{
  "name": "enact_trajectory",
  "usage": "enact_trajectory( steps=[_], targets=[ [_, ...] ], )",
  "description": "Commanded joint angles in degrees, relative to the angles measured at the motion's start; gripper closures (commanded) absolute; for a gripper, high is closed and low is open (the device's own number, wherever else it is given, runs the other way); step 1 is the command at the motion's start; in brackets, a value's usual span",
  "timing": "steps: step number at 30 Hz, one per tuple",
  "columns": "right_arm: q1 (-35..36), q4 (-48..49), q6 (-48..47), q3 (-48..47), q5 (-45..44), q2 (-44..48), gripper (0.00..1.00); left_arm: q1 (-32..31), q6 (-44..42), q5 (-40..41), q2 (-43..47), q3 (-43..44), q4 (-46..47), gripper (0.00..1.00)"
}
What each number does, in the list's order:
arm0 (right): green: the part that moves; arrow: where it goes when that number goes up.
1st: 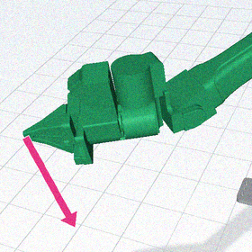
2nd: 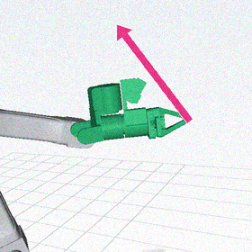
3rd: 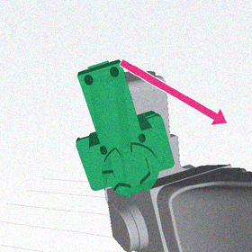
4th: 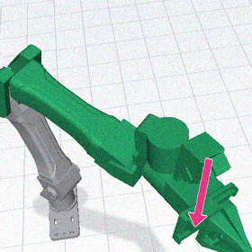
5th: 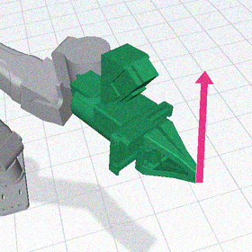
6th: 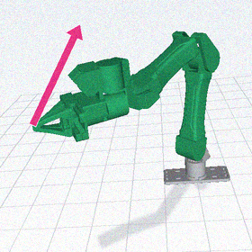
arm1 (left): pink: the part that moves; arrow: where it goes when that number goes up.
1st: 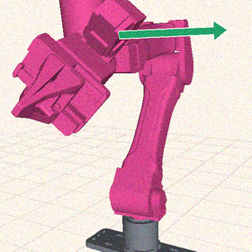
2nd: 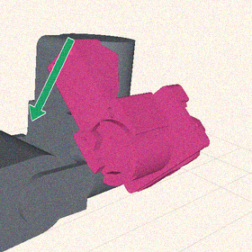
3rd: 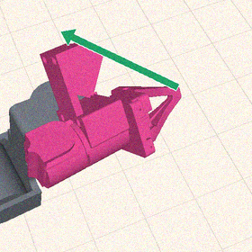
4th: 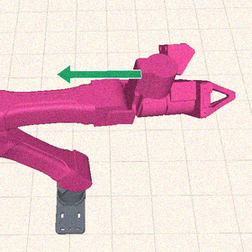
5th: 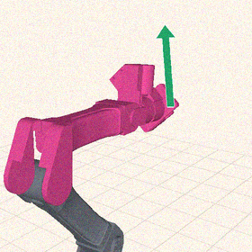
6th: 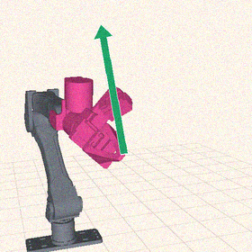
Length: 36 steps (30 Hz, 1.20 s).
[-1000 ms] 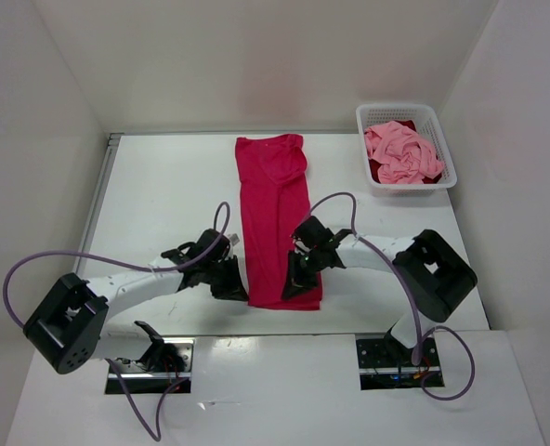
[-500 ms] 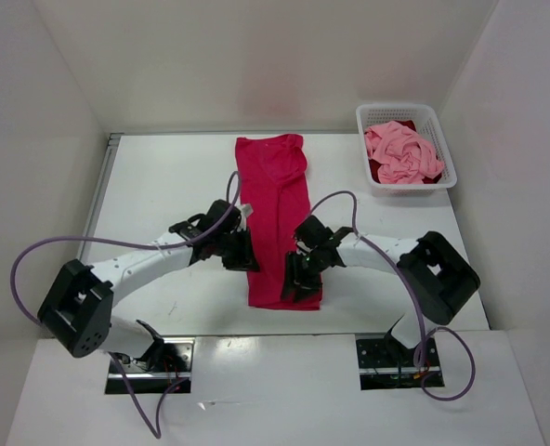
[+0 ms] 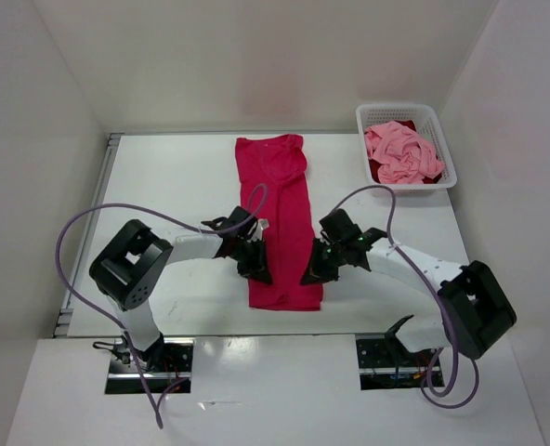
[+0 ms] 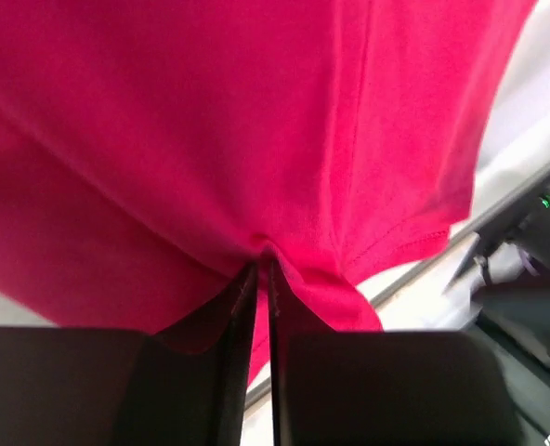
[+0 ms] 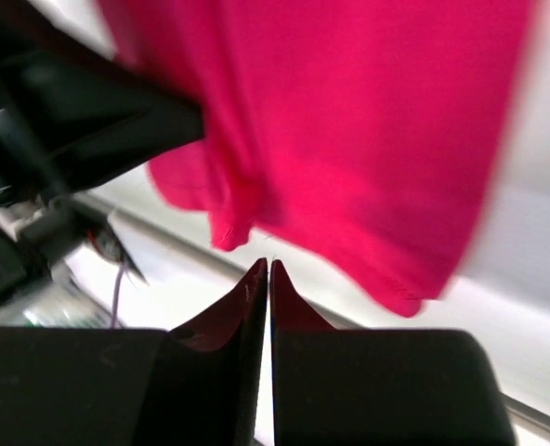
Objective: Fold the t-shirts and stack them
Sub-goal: Grab the bottom of the folded rectangular tshirt with both arms
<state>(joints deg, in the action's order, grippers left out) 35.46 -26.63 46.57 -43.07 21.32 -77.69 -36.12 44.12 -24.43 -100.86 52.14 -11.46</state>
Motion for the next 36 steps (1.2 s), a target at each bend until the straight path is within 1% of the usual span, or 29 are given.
enact_trajectory(
  steps=[1, 2, 3, 4, 6, 7, 8, 10, 13, 15, 16, 17, 20, 21, 25, 26, 27, 30, 32, 35, 36],
  targets=[
    [-2.2, 0.5, 2.9, 3.6, -2.9, 3.5, 0.93, 0.2, -2.5, -0.9, -1.2, -1.3, 0.7, 0.82],
    [-2.7, 0.5, 3.7, 4.1, -4.3, 4.1, 0.90, 0.2, -3.1, -0.9, -0.7, -1.3, 0.2, 0.80],
    [-2.7, 0.5, 4.3, 4.7, -4.9, 5.7, 0.87, 0.2, -3.1, -0.9, 1.0, -1.3, 0.2, 0.74],
    [-3.2, 0.5, 5.7, 6.2, -5.4, 6.5, 0.78, 0.2, -3.1, -0.9, 2.4, -1.3, 0.2, 0.69],
    [-3.2, 0.5, 7.4, 7.9, -7.0, 9.0, 0.67, 0.2, -3.1, 0.7, 7.8, -1.9, -0.3, 0.56],
    [-3.2, 0.5, 8.8, 9.5, -7.6, 9.7, 0.58, 0.2, -3.1, 1.4, 9.7, -1.9, -1.0, 0.43],
    [-3.2, 1.1, 8.8, 10.4, -7.6, 9.8, 0.54, 0.2, -3.1, 2.4, 13.1, -1.9, -2.1, 0.38],
    [-3.2, 1.1, 9.3, 11.7, -8.2, 10.5, 0.49, 0.2, -3.1, 3.3, 16.9, -3.0, -3.6, 0.30],
    [-3.2, 2.6, 9.3, 11.7, -8.2, 8.3, 0.47, 0.7, -1.8, 3.9, 19.3, -6.3, -5.3, 0.30],
    [-3.2, 3.2, 8.8, 11.7, -8.2, 7.4, 0.46, 0.7, -1.2, 3.9, 19.8, -8.4, -5.3, 0.36],
    [-3.2, 3.8, 8.8, 11.7, -8.2, 6.5, 0.46, 0.7, -1.2, 3.9, 18.7, -9.2, -5.8, 0.39],
    [-3.2, 3.8, 8.8, 12.3, -8.2, 6.5, 0.46, 0.7, -1.2, 3.3, 18.0, -9.8, -5.9, 0.44],
    [-3.2, 4.9, 8.8, 12.8, -8.8, 5.3, 0.46, 0.7, -1.8, 3.3, 15.2, -10.3, -6.4, 0.49],
    [-3.2, 4.9, 8.8, 13.4, -8.8, 5.3, 0.48, 0.7, -1.8, 3.3, 14.6, -10.3, -6.4, 0.51],
    [-3.2, 6.1, 8.8, 14.1, -9.4, 3.9, 0.52, 0.7, -1.8, 4.0, 12.0, -11.4, -5.2, 0.51],
    [-3.2, 6.1, 8.8, 14.1, -8.8, 3.1, 0.53, 0.7, -1.8, 3.4, 11.3, -11.4, -4.5, 0.49],
    [-3.2, 6.6, 8.8, 14.1, -8.2, 2.5, 0.57, 0.7, -1.8, 2.1, 10.1, -11.4, -4.0, 0.49],
    [-3.2, 7.1, 8.2, 14.6, -7.7, 1.3, 0.62, 0.7, -1.8, 0.9, 8.4, -11.4, -2.4, 0.49],
    [-3.2, 7.1, 8.2, 15.1, -7.7, 1.3, 0.65, 0.7, -2.3, -0.6, 7.6, -11.4, -3.0, 0.54],
    [-1.7, 5.9, 8.2, 15.1, -7.1, 1.3, 0.65, 0.7, -2.8, -0.6, 8.2, -11.9, -3.6, 0.55],
    [-1.7, 5.2, 8.2, 15.1, -7.1, 1.8, 0.62, 0.7, -2.8, -0.6, 8.2, -11.9, -4.3, 0.55]
  ],
)
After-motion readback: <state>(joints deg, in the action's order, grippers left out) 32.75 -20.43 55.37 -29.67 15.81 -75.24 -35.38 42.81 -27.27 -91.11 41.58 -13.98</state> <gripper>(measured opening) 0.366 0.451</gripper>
